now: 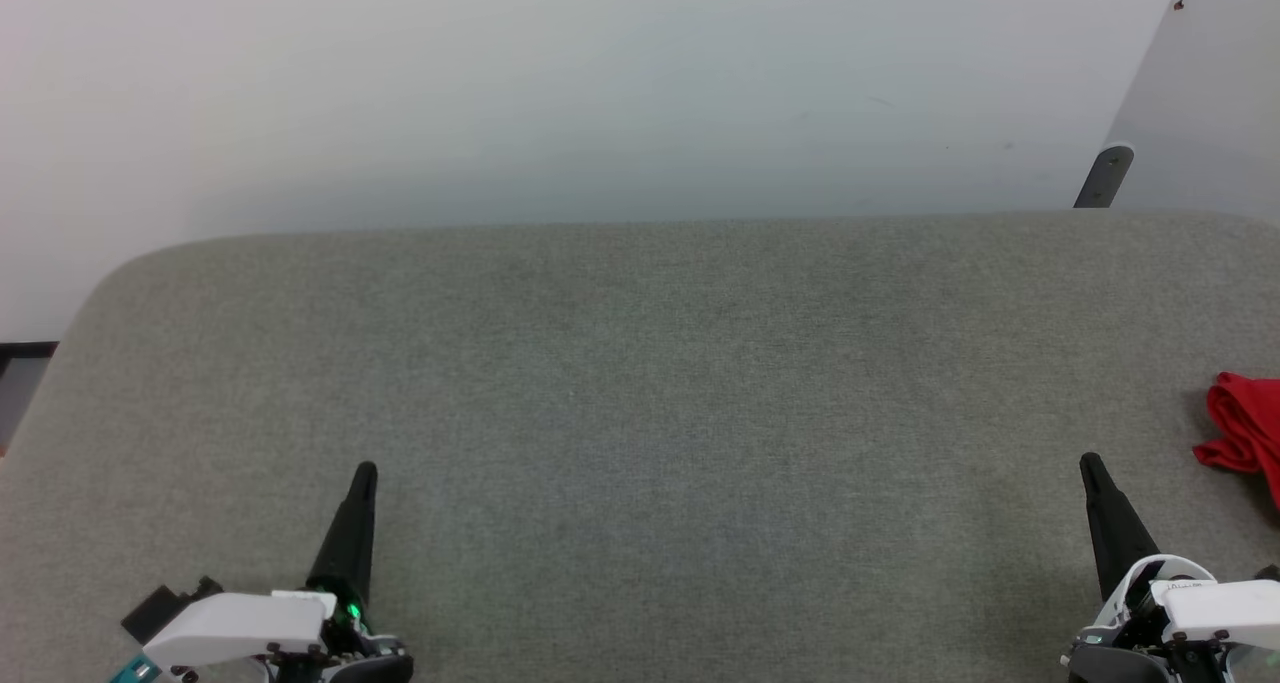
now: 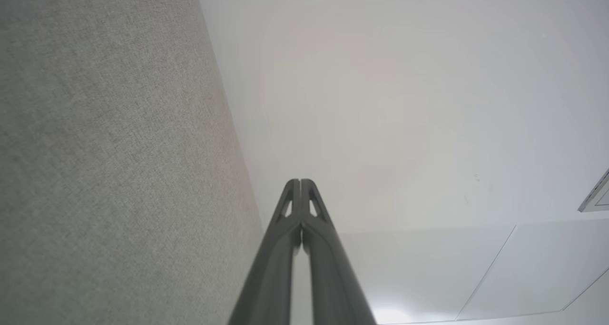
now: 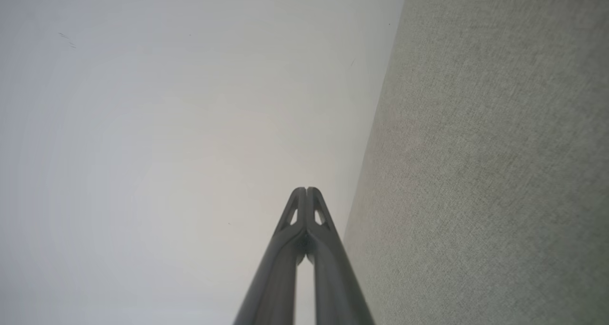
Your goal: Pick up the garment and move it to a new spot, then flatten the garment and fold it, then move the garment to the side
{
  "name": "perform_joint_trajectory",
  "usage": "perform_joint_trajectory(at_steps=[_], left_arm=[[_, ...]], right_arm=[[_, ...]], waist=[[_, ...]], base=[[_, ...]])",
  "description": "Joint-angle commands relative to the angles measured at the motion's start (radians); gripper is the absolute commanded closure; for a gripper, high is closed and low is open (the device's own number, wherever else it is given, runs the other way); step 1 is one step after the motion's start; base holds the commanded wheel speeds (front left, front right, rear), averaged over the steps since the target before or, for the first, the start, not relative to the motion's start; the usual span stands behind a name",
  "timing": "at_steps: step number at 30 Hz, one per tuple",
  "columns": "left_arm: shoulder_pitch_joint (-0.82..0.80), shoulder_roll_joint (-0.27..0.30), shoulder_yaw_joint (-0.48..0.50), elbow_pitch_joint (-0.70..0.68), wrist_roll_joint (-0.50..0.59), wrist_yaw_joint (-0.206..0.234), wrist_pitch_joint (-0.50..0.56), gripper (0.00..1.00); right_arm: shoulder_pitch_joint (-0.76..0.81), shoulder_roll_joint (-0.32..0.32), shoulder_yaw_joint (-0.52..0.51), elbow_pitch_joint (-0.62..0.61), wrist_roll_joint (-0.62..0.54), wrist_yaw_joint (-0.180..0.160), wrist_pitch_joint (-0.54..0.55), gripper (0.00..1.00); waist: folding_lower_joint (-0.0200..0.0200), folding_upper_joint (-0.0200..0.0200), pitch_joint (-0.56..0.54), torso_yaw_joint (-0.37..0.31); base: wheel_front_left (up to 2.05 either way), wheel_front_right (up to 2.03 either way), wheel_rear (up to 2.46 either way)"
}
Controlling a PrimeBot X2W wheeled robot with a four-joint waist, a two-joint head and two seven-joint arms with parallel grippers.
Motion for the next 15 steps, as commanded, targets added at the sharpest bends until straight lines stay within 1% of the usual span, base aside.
perform_joint_trajectory(at_steps=[1,9,15], left_arm=[[-0.011,-0.003,0.005,0.002,-0.019,-0.005,0.007,1.0],[-0.022,-0.006,0.01,0.009,-0.068,-0.005,0.021,1.0],[-0.022,-0.006,0.01,0.008,-0.068,-0.005,0.02,1.0]], right_arm=[[-0.013,0.003,-0.001,0.003,0.02,0.0,0.004,1.0],[-0.026,0.005,-0.001,0.013,0.065,0.0,0.009,1.0],[-0.02,0.005,0.0,0.013,0.064,0.0,0.009,1.0]], waist=[[-0.0001,0.0,0.001,-0.001],[-0.0001,0.0,0.004,-0.006],[-0.0001,0.0,0.004,-0.006]], base=[[0.0,0.0,0.0],[0.0,0.0,0.0],[0.0,0.0,0.0]])
